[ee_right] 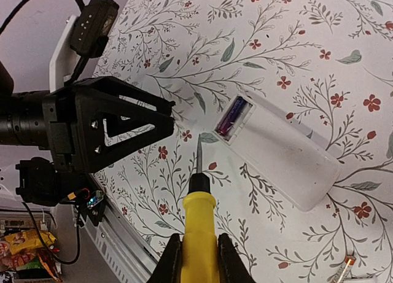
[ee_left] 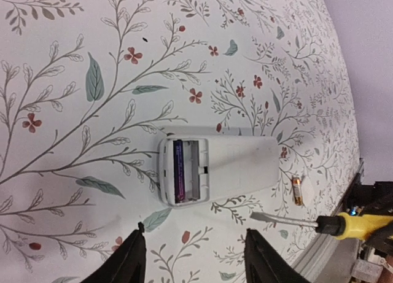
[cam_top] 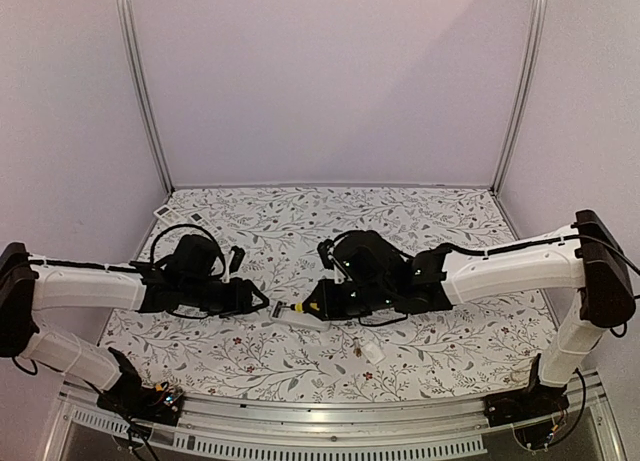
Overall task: Unload the batteries from the remote control
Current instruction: Adjust the remote control without the battery cover at the center of the board.
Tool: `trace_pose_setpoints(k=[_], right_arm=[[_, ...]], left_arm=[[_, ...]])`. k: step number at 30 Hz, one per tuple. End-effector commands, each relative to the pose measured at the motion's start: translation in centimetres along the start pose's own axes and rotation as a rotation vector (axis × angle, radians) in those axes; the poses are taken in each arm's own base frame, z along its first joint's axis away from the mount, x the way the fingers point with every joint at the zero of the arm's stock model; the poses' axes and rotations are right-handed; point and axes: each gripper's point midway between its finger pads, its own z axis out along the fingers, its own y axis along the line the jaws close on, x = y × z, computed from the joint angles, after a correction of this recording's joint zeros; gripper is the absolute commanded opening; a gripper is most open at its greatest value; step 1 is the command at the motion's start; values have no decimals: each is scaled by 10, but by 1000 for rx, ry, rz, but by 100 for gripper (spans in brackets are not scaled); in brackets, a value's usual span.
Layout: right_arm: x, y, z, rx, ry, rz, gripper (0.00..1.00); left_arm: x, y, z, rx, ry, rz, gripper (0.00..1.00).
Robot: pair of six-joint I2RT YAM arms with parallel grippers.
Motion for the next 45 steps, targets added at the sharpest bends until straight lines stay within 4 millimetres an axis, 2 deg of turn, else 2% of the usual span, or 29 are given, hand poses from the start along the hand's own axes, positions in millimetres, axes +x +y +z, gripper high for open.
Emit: trace_pose_setpoints(k=[1, 8, 11, 21, 31, 36, 45], right_arm=[[5, 8, 20, 1, 71, 41, 0], [8, -7, 41, 78, 107, 157, 0], [7, -12, 44, 111, 109, 189, 0], [4, -34, 51, 220, 93, 235, 0], [-7, -25, 44, 197, 66, 229, 0], [-18, -19, 30, 190, 26, 213, 0], [-16, -28, 21, 225, 19, 222, 0]], left_arm=[[-9, 12, 7, -2, 13, 8, 51], [-6, 23, 20, -24, 61, 33, 40], [-14, 15, 26, 6, 44, 55, 37], [-21, 18, 46, -7, 72, 83, 24], [-22, 16, 57, 14, 85, 88, 20], [-28, 12, 59, 23, 73, 98, 20], [-43, 4, 69, 33, 59, 121, 20]])
